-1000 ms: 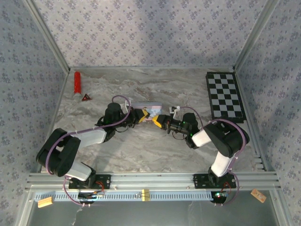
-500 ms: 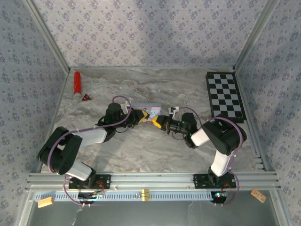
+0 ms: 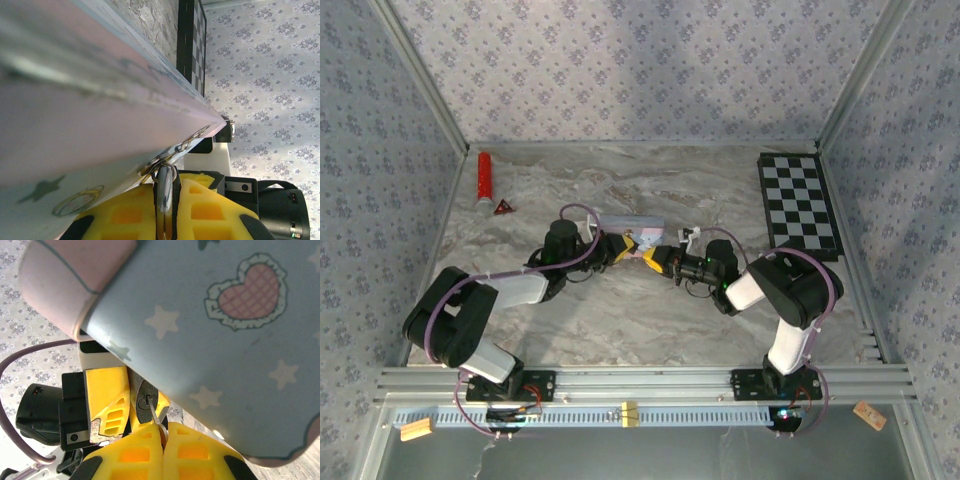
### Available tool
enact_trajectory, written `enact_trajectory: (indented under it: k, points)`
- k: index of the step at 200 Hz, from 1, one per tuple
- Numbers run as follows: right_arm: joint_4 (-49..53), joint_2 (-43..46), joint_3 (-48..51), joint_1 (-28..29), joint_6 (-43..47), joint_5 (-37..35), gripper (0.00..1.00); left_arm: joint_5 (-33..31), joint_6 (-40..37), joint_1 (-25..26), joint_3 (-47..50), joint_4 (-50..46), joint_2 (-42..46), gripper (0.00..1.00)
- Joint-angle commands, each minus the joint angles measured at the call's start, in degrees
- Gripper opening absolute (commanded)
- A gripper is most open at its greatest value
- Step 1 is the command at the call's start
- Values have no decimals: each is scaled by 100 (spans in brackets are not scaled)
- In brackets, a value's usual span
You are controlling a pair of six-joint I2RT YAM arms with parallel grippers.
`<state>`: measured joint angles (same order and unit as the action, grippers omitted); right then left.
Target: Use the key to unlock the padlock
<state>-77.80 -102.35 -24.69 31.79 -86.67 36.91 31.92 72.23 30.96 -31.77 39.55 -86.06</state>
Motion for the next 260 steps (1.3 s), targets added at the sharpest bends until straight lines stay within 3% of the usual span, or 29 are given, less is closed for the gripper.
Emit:
enact_trajectory:
  k: [1,121,186,260]
  points:
    - [90,8,-203,64,409,16,0,965,49,180,-2,449,-9,0]
    - [481,188,-370,148,984,79,0,1027,107,210,41,623,-52,0]
    - [-185,-54,-423,121,276,212,0,1063,-120,265,48,529,-69,0]
    - [928,441,-464,222,1221,174,0,1158,-190,428,-83,525,-226,0]
